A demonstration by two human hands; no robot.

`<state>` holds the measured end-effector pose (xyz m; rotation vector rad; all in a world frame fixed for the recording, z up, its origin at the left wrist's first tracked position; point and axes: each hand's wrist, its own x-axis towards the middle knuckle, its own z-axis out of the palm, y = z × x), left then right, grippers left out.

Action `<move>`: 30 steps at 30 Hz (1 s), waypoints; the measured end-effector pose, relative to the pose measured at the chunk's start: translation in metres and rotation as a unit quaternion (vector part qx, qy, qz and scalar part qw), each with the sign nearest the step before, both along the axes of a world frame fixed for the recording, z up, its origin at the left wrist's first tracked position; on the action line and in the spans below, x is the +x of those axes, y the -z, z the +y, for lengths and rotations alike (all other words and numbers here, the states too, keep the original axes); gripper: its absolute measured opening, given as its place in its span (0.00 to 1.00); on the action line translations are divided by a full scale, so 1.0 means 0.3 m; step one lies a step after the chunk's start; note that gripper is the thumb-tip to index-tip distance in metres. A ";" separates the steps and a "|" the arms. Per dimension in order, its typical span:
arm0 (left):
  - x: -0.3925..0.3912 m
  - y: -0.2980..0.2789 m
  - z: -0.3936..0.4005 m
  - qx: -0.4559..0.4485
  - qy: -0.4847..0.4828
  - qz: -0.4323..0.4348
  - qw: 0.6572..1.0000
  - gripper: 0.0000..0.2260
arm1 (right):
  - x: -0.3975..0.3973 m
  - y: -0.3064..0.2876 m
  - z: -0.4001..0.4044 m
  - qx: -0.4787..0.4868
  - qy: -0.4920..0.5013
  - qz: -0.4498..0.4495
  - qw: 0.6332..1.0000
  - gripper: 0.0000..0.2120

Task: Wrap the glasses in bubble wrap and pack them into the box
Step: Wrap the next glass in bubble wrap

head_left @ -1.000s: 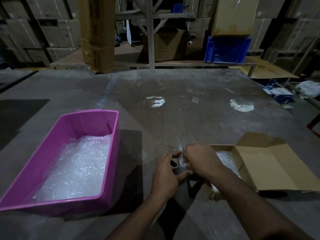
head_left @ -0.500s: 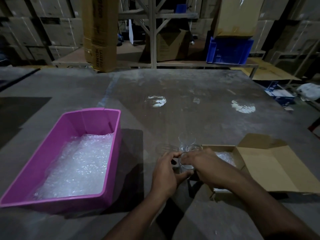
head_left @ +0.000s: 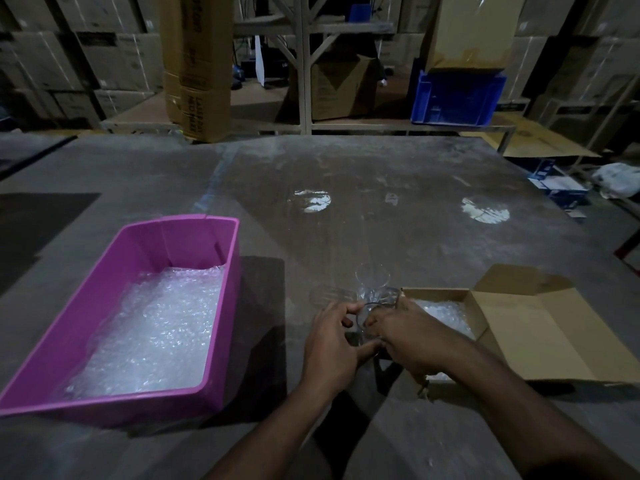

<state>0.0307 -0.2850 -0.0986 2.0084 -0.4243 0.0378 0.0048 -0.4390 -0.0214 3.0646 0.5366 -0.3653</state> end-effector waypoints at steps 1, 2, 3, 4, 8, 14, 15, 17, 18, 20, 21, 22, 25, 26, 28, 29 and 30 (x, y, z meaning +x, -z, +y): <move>0.000 0.001 0.000 0.000 -0.001 -0.001 1.000 0.28 | 0.000 0.000 0.003 -0.001 0.005 0.004 1.000 0.07; 0.000 0.002 0.000 -0.001 -0.003 0.001 1.000 0.28 | -0.003 -0.005 0.008 0.001 0.013 0.005 1.000 0.07; -0.002 0.002 0.000 -0.003 -0.005 0.003 1.000 0.28 | -0.005 -0.008 0.014 0.004 0.019 0.006 1.000 0.08; -0.001 0.002 0.001 -0.003 -0.005 0.004 1.000 0.28 | -0.006 -0.016 0.023 -0.002 0.022 0.007 1.000 0.09; -0.003 -0.013 0.003 0.002 0.002 0.012 1.000 0.27 | -0.002 -0.042 0.046 0.001 0.038 0.017 0.999 0.06; -0.008 -0.033 0.004 0.014 0.002 0.030 0.999 0.28 | -0.017 -0.036 0.009 0.134 0.176 0.028 0.975 0.20; -0.009 -0.032 0.005 0.013 0.004 0.032 0.999 0.28 | -0.022 -0.042 0.003 0.161 0.199 0.019 0.967 0.23; -0.011 -0.028 0.009 0.015 0.008 0.029 0.999 0.29 | -0.037 -0.061 -0.010 0.220 0.242 -0.006 0.945 0.24; -0.013 -0.029 0.012 0.016 0.011 0.030 0.999 0.30 | -0.049 -0.074 -0.014 0.258 0.261 -0.024 0.930 0.23; -0.019 -0.043 0.025 0.016 0.014 0.040 0.999 0.31 | -0.076 -0.098 -0.013 0.331 0.275 -0.059 0.901 0.22; -0.024 -0.058 0.036 0.012 0.015 0.044 0.999 0.31 | -0.089 -0.109 -0.004 0.356 0.272 -0.072 0.891 0.21; -0.031 -0.077 0.050 0.008 0.015 0.044 0.999 0.30 | -0.098 -0.120 0.009 0.375 0.263 -0.083 0.885 0.21; -0.061 -0.152 0.110 -0.011 0.001 0.034 0.999 0.25 | -0.106 -0.137 0.072 0.421 0.234 -0.118 0.869 0.20; -0.071 -0.179 0.135 -0.026 -0.007 0.027 0.999 0.23 | -0.104 -0.142 0.096 0.436 0.227 -0.125 0.862 0.19; -0.086 -0.230 0.197 -0.059 -0.023 0.012 0.998 0.18 | -0.095 -0.155 0.155 0.464 0.208 -0.134 0.851 0.16; -0.091 -0.254 0.234 -0.068 -0.032 0.008 0.997 0.15 | -0.087 -0.161 0.188 0.479 0.198 -0.134 0.845 0.15; -0.096 -0.277 0.274 -0.072 -0.043 0.006 0.996 0.12 | -0.077 -0.165 0.223 0.493 0.188 -0.133 0.839 0.15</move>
